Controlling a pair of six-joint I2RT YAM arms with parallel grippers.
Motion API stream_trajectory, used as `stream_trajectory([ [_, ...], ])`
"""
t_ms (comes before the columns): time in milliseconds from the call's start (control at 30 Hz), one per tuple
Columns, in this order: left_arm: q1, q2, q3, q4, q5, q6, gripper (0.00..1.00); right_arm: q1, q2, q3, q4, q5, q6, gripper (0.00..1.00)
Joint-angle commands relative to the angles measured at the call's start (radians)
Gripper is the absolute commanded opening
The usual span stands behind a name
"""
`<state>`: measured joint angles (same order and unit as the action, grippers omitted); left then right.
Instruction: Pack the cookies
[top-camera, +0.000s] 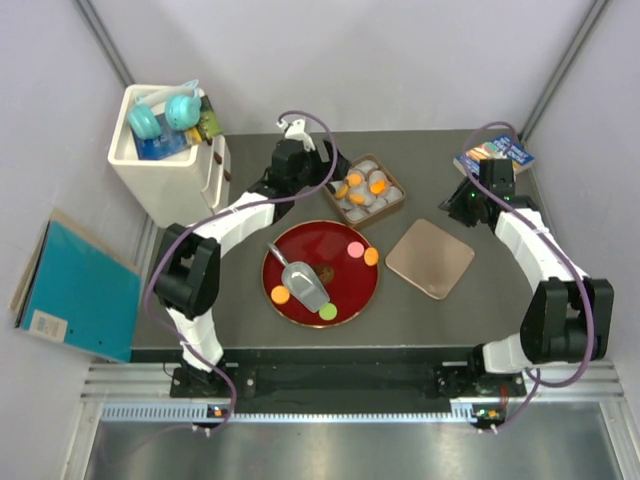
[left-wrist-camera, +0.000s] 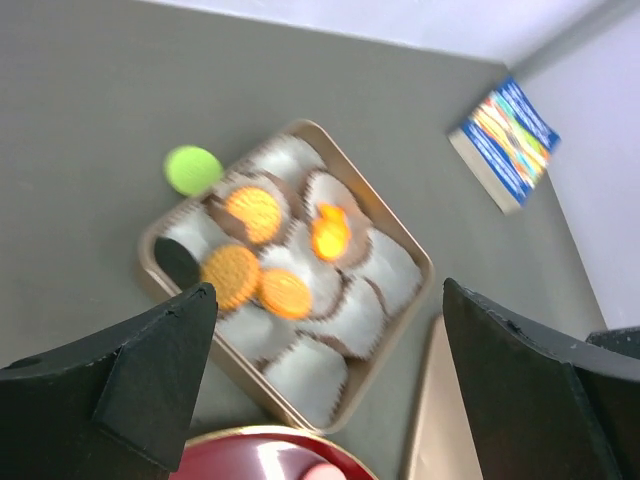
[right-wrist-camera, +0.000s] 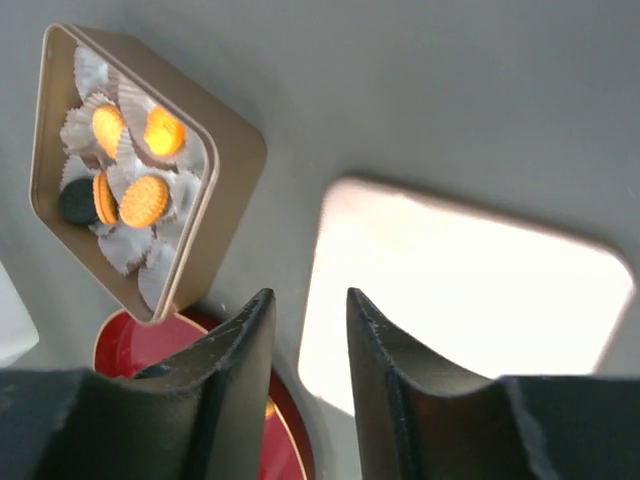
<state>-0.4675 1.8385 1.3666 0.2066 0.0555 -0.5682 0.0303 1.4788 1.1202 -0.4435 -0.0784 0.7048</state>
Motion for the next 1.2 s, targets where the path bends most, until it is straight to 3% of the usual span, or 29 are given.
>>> stream_trajectory([
  [0,-0.065,-0.061,-0.015,-0.035,0.067,0.030,0.99,0.002,-0.135,-0.127,0.005,0.063,0.076,0.44],
  [100,-0.108,-0.067,-0.020,-0.064,0.064,0.042,0.99,0.002,-0.224,-0.215,0.002,0.074,0.111,0.55],
  [233,-0.171,-0.073,-0.027,-0.099,0.038,0.068,0.99,0.002,-0.291,-0.289,-0.027,0.060,0.119,0.57],
  [833,-0.307,0.134,0.048,-0.154,0.122,0.090,0.99,-0.099,-0.399,-0.530,-0.047,0.055,0.148,0.58],
  [1167,-0.341,0.238,0.109,-0.179,0.118,0.103,0.98,-0.101,-0.336,-0.565,-0.015,0.075,0.124,0.58],
])
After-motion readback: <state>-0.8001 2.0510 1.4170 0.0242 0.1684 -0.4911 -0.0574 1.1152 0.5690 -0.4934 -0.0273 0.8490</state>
